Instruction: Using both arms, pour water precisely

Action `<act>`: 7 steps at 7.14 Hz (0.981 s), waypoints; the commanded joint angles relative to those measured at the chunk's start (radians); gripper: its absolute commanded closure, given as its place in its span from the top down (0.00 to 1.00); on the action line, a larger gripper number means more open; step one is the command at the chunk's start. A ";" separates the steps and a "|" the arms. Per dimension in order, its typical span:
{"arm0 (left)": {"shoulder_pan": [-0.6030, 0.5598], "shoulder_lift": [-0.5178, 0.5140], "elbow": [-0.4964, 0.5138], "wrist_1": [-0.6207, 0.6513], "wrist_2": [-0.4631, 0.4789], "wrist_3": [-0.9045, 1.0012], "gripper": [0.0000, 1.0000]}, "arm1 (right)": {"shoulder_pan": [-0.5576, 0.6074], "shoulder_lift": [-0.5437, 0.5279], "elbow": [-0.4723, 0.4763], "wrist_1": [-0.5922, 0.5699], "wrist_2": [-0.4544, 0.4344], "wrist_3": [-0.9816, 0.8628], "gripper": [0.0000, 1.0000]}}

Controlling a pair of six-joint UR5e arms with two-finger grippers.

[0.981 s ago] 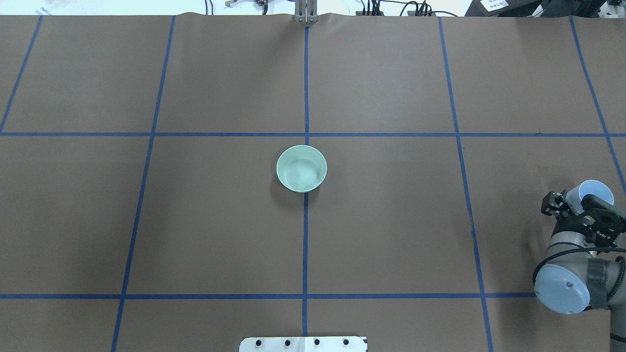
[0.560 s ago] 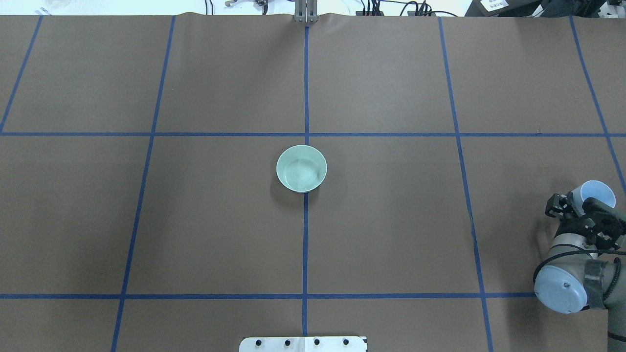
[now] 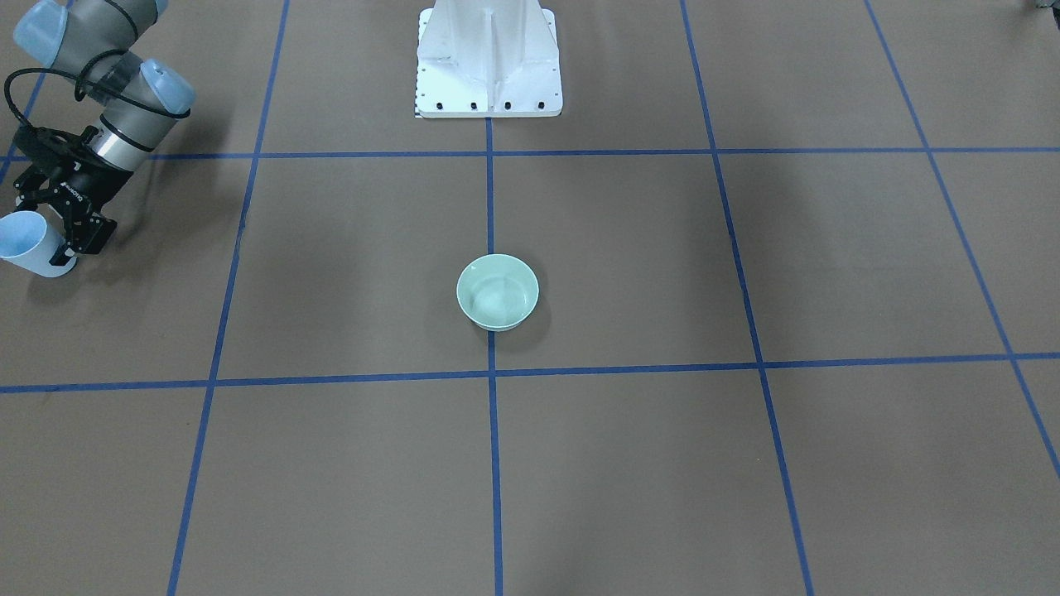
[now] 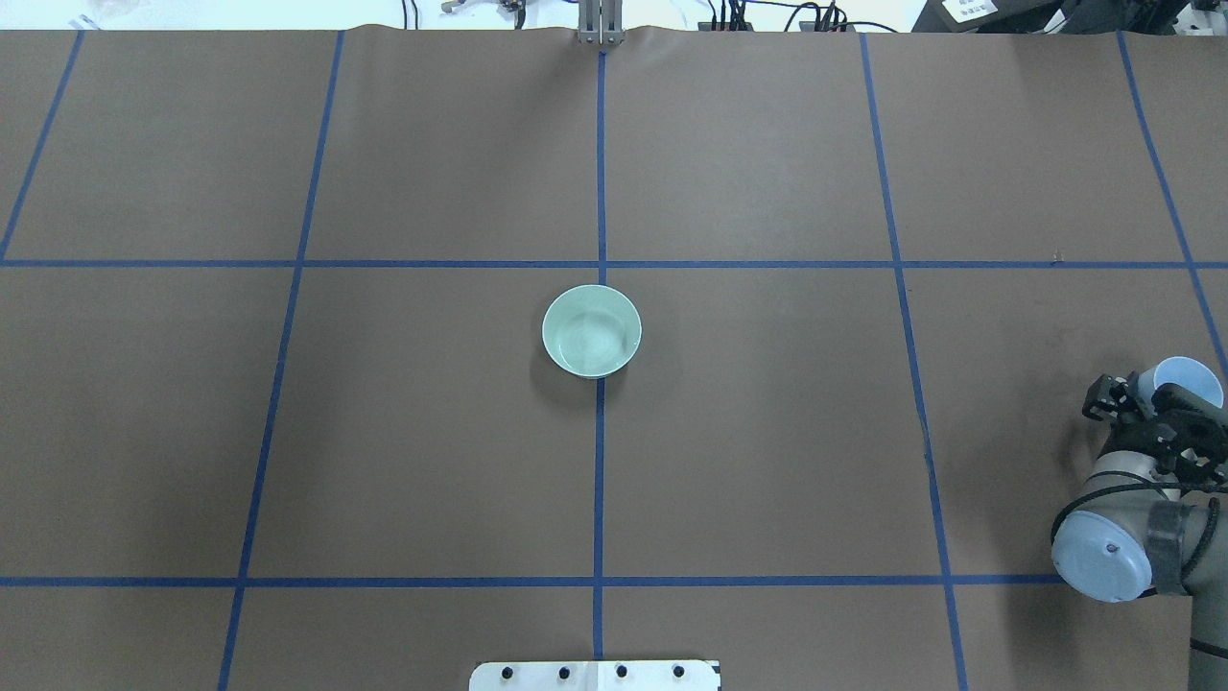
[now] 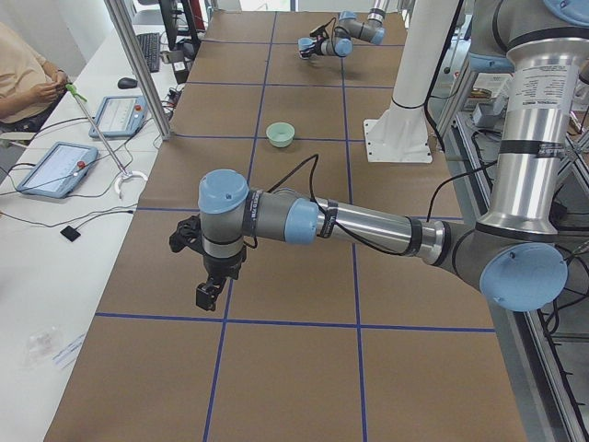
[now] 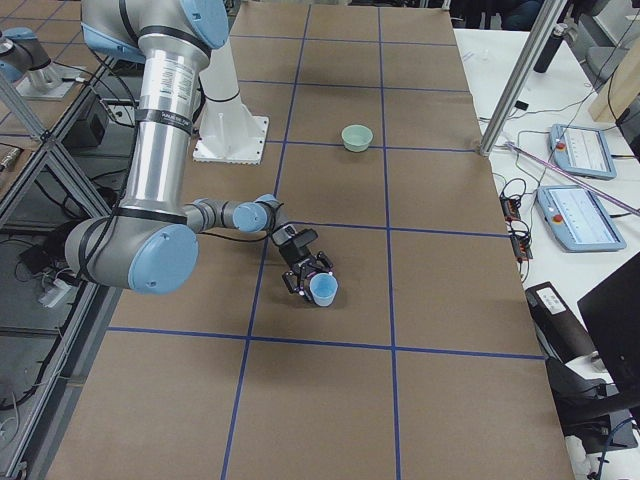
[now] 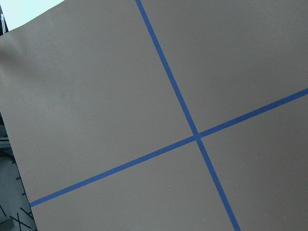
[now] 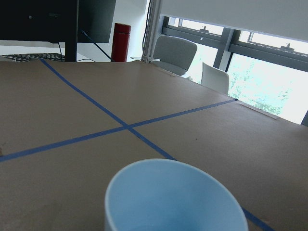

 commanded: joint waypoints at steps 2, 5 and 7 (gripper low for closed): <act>0.000 0.000 0.000 0.000 0.000 -0.001 1.00 | 0.069 0.108 -0.114 0.000 -0.032 -0.012 0.45; 0.000 0.000 0.002 0.001 0.000 -0.001 1.00 | 0.133 0.107 -0.104 0.005 -0.063 -0.037 0.00; 0.000 0.003 0.014 0.011 -0.003 -0.051 1.00 | 0.216 0.119 -0.067 0.018 -0.075 -0.165 0.00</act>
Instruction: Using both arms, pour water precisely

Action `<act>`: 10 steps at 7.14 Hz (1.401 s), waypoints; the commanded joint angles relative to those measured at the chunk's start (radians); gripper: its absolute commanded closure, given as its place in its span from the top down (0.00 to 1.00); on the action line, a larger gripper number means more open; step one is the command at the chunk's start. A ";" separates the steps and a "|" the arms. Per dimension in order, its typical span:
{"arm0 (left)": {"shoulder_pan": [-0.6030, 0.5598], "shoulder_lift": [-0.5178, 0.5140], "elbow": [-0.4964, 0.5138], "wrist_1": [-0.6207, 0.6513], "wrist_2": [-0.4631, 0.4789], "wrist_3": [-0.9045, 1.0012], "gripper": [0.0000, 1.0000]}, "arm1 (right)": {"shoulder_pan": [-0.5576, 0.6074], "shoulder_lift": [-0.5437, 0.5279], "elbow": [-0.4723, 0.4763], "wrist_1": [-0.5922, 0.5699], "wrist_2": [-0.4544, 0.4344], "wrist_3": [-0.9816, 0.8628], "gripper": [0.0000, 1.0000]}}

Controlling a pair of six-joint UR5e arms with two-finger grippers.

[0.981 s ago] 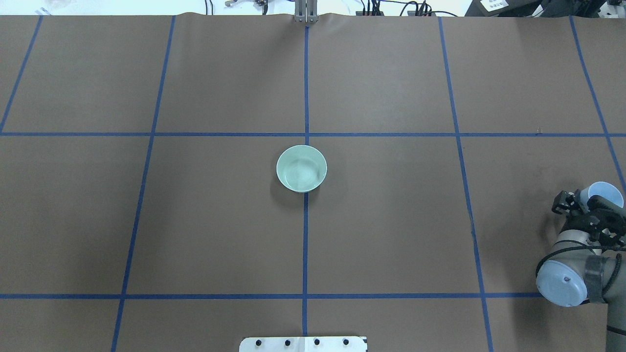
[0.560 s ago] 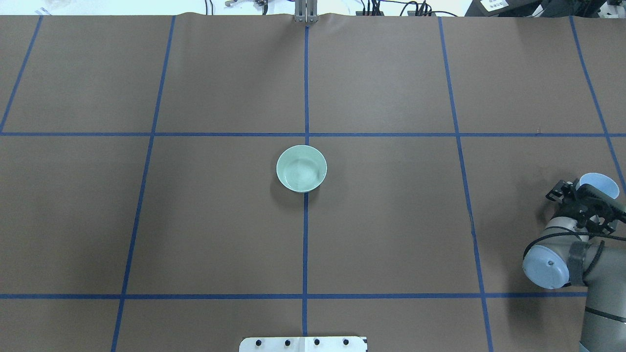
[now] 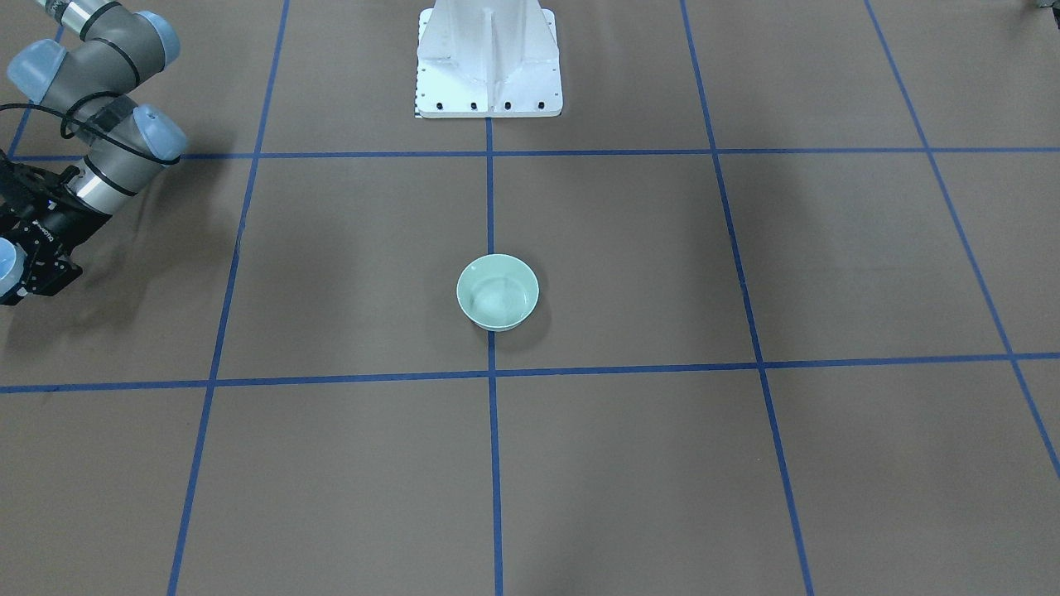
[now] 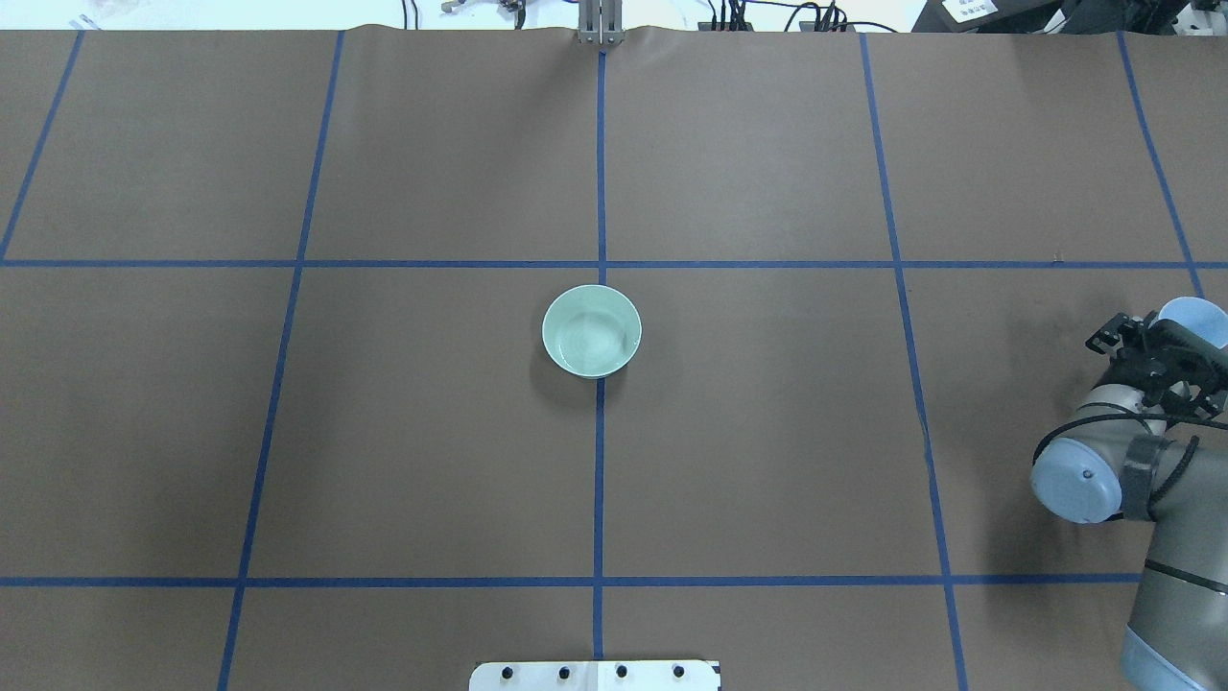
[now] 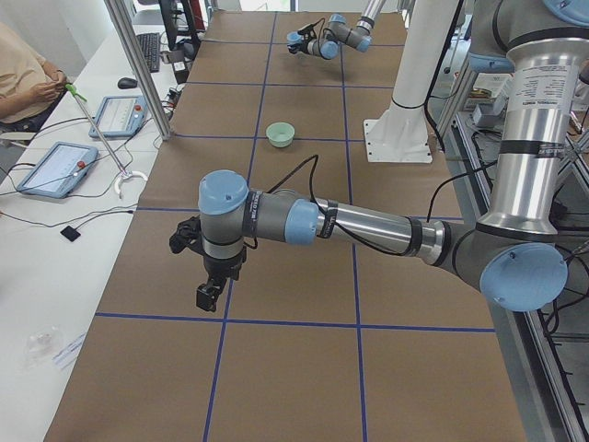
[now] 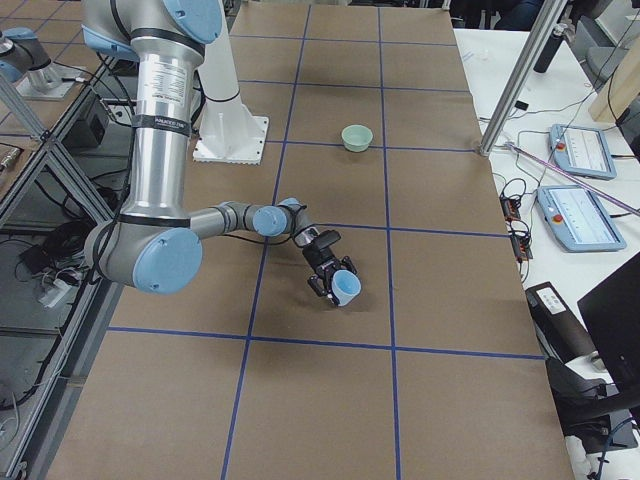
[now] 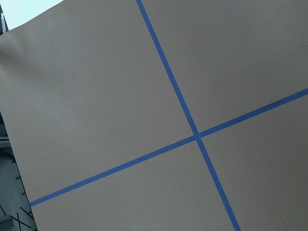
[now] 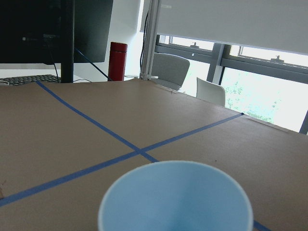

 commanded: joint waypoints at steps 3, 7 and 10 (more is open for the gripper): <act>-0.012 0.031 0.021 0.005 -0.006 -0.154 1.00 | 0.120 0.258 0.060 0.006 0.002 -0.328 0.00; -0.025 0.072 0.015 -0.004 -0.070 -0.125 1.00 | 0.122 0.280 0.197 0.483 0.226 -0.904 0.00; -0.026 0.103 0.007 -0.007 -0.074 -0.125 1.00 | 0.088 0.324 0.178 0.641 0.396 -1.175 0.00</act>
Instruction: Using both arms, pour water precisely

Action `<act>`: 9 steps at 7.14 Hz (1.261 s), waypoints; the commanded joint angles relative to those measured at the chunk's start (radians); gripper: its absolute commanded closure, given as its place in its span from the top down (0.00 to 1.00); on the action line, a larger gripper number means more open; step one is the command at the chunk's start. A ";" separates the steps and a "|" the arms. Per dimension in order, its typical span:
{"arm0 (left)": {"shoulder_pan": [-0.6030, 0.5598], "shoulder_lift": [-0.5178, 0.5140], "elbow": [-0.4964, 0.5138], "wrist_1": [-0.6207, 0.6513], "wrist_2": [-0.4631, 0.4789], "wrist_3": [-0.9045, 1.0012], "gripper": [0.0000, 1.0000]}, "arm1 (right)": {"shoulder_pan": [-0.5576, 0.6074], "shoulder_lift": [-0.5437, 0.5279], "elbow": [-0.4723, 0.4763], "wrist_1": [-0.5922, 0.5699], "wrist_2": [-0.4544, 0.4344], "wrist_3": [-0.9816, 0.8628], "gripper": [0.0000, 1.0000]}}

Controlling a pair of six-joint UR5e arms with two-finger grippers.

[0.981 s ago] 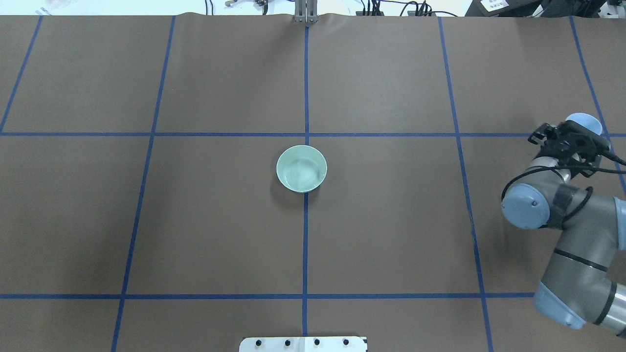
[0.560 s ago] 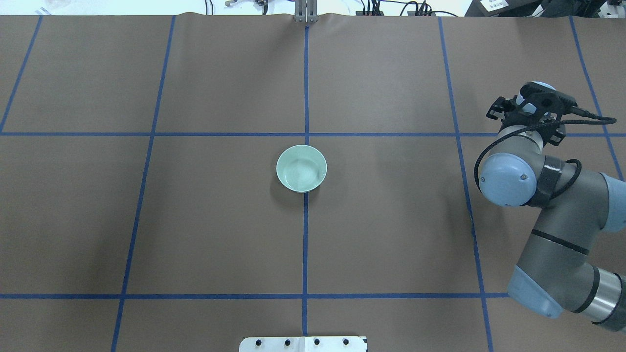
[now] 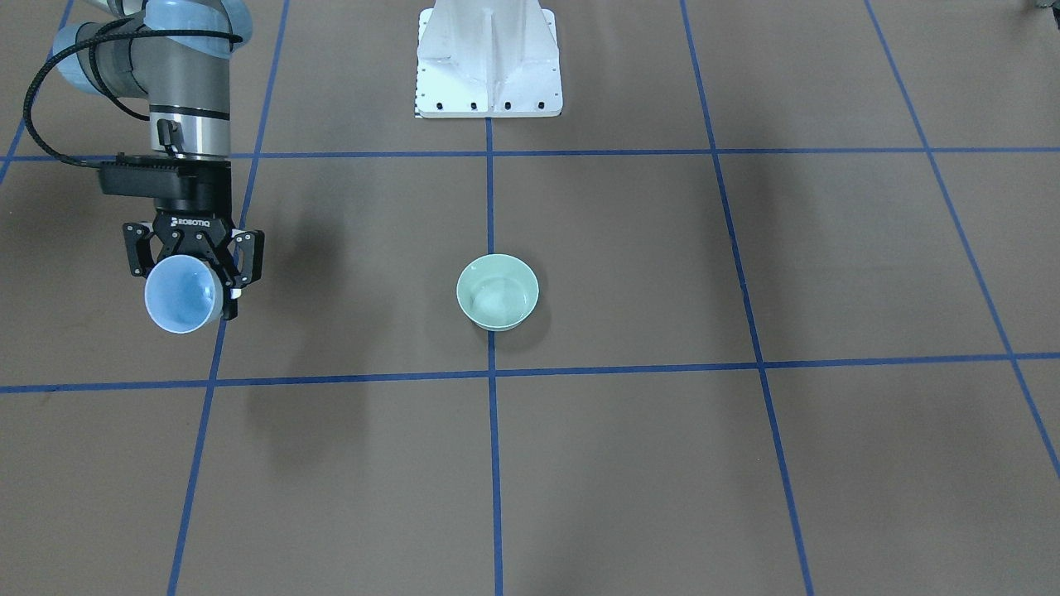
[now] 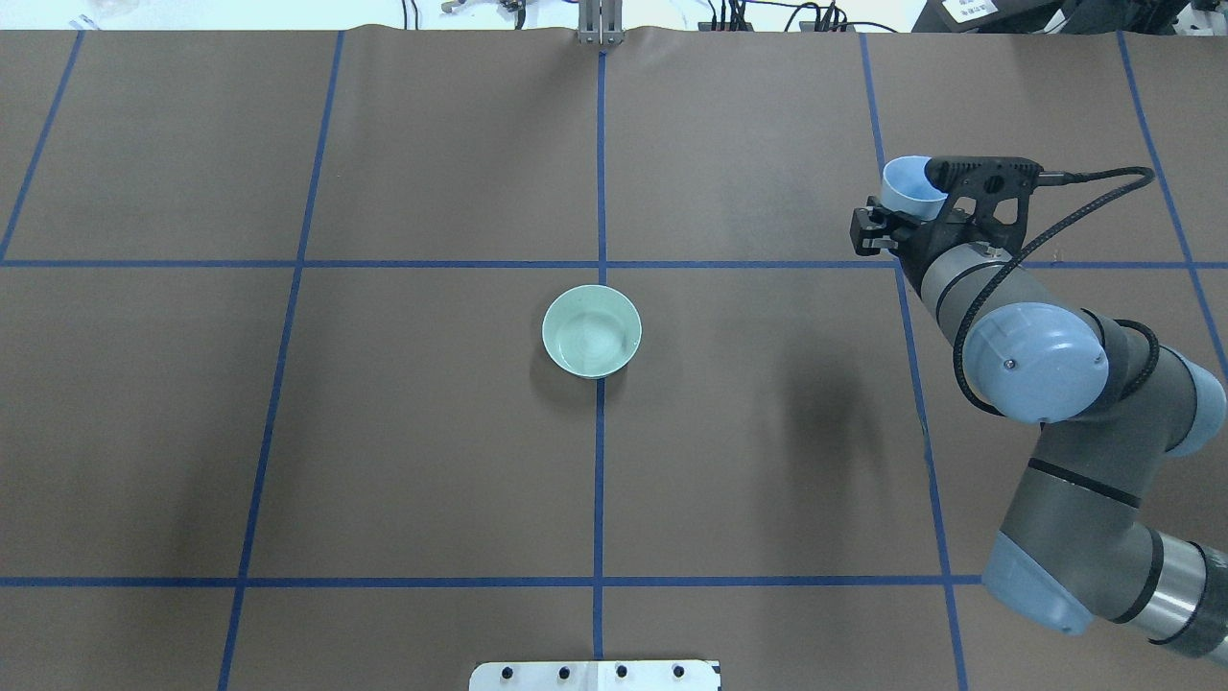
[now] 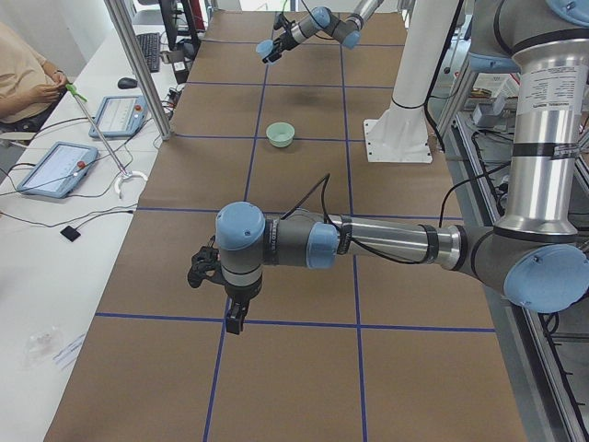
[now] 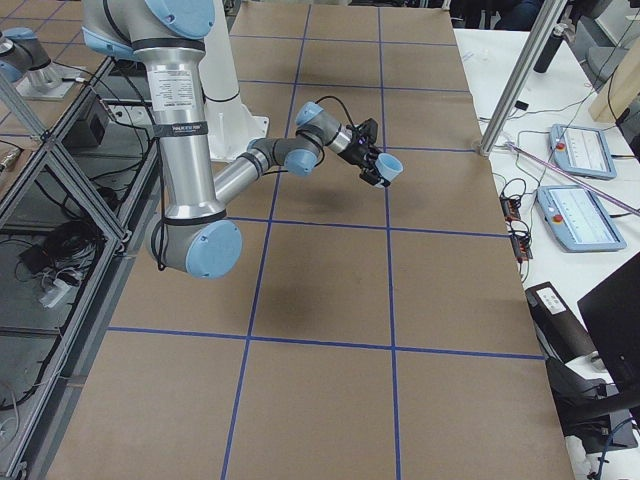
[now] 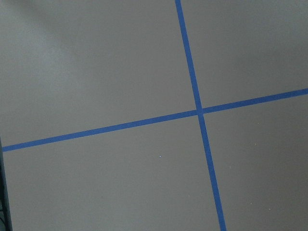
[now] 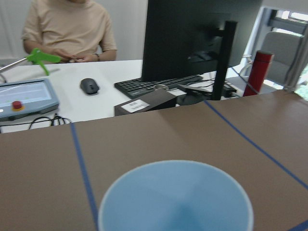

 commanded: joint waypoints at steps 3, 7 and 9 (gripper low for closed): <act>-0.001 0.019 -0.007 -0.002 -0.002 -0.001 1.00 | -0.002 0.034 -0.002 0.308 0.341 -0.535 0.00; -0.001 0.021 -0.005 0.000 -0.002 -0.001 1.00 | -0.024 0.262 -0.056 0.034 0.555 -0.582 0.00; -0.001 0.036 -0.008 -0.002 -0.002 -0.001 1.00 | -0.037 0.332 -0.079 -0.156 0.552 -0.594 0.00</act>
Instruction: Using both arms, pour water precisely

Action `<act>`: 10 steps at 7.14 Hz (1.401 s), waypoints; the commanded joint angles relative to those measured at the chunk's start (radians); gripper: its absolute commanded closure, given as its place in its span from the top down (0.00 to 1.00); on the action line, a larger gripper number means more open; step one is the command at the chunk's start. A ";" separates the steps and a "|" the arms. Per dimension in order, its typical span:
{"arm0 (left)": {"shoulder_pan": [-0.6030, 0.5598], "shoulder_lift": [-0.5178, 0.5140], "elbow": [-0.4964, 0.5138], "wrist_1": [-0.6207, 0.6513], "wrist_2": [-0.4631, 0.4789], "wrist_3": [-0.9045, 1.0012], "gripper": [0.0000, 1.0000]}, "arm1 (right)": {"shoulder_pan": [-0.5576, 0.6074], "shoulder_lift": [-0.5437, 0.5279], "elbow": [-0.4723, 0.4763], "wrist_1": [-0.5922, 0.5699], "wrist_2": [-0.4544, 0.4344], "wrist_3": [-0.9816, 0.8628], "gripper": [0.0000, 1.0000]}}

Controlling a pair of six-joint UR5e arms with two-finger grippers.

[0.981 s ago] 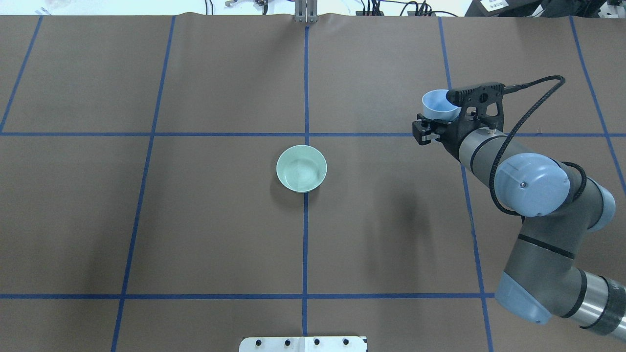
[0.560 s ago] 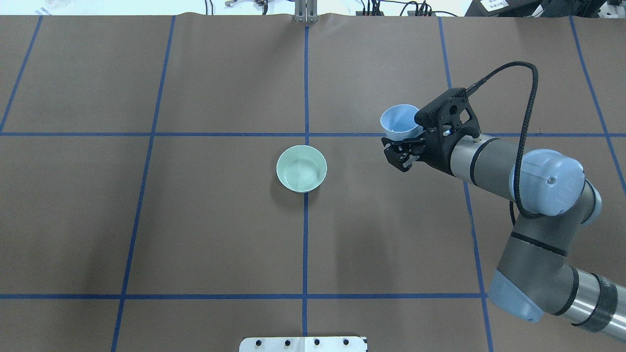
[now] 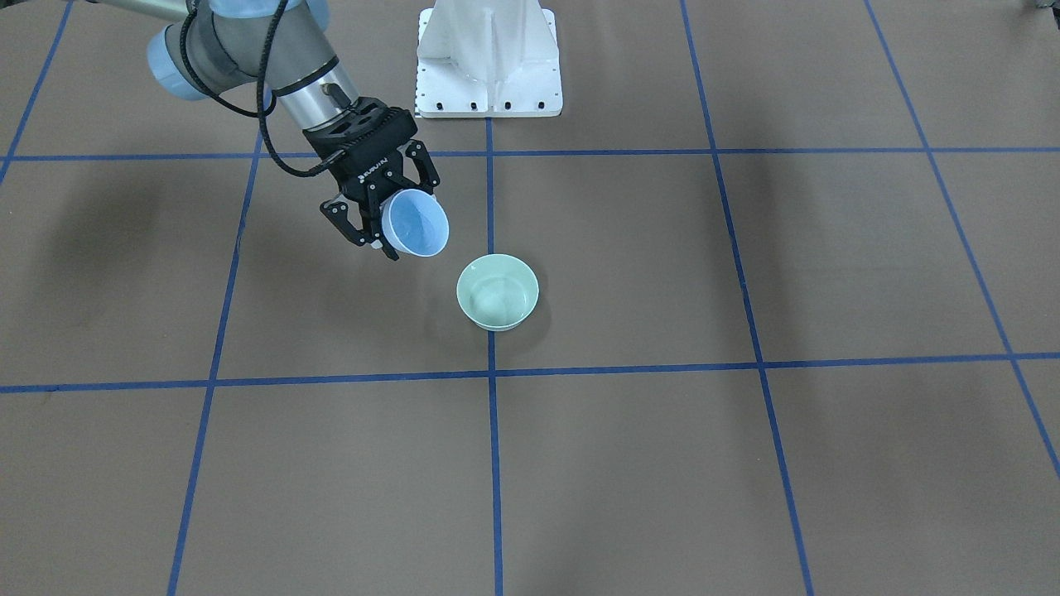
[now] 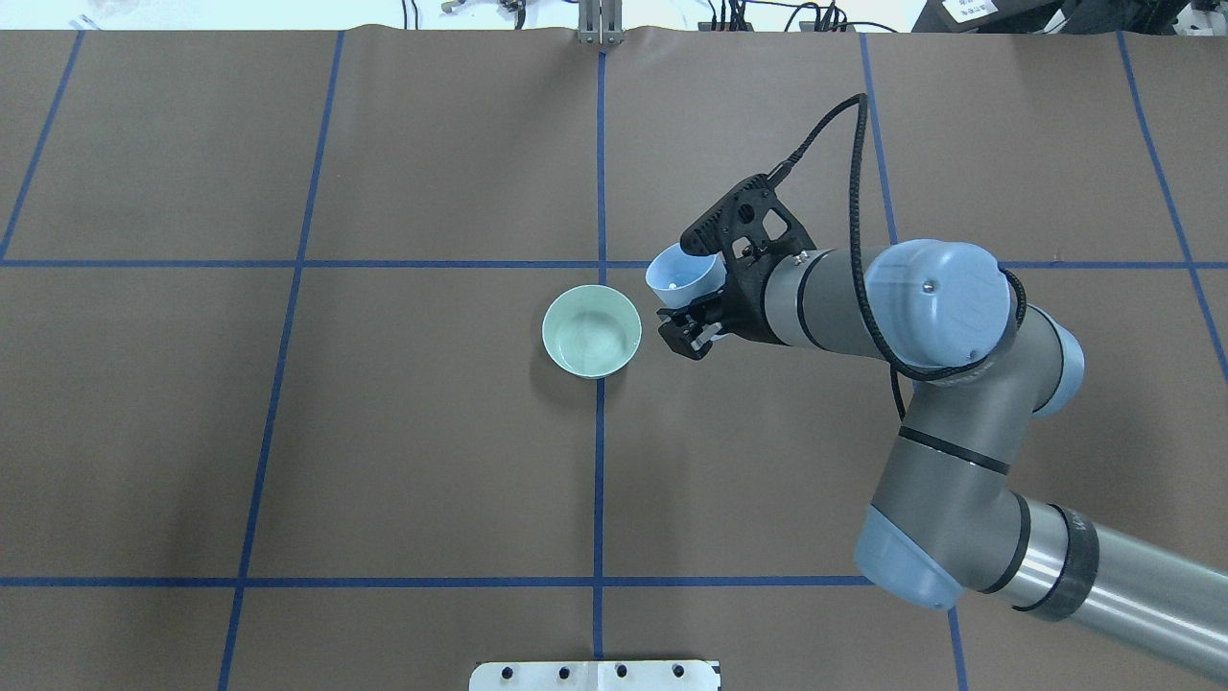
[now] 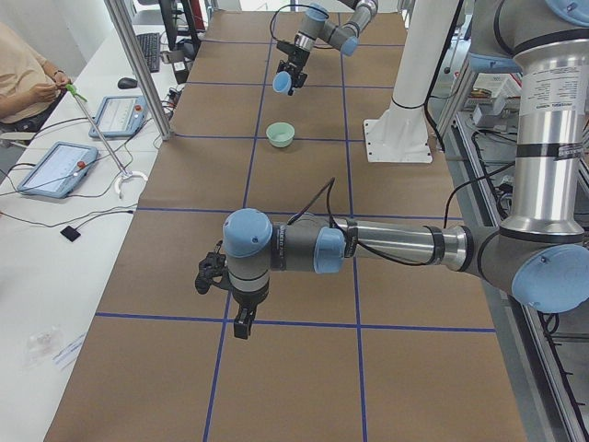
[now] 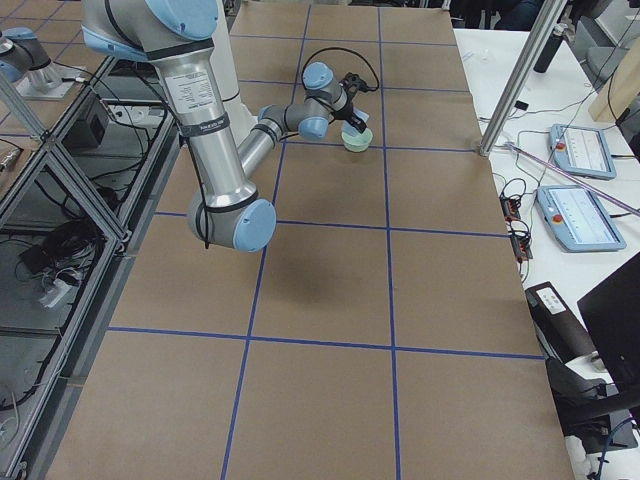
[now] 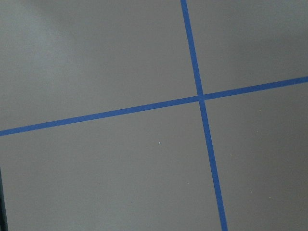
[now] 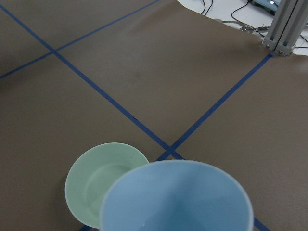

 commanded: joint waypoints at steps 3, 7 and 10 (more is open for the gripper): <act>0.000 0.011 -0.003 -0.001 0.000 0.000 1.00 | -0.008 0.150 -0.088 -0.336 0.009 -0.050 0.00; 0.000 0.008 -0.003 0.000 0.000 -0.003 1.00 | -0.017 0.202 -0.155 -0.366 0.010 -0.055 0.00; 0.000 0.006 -0.003 0.000 0.000 -0.005 1.00 | -0.028 0.225 -0.168 -0.383 0.010 -0.056 0.00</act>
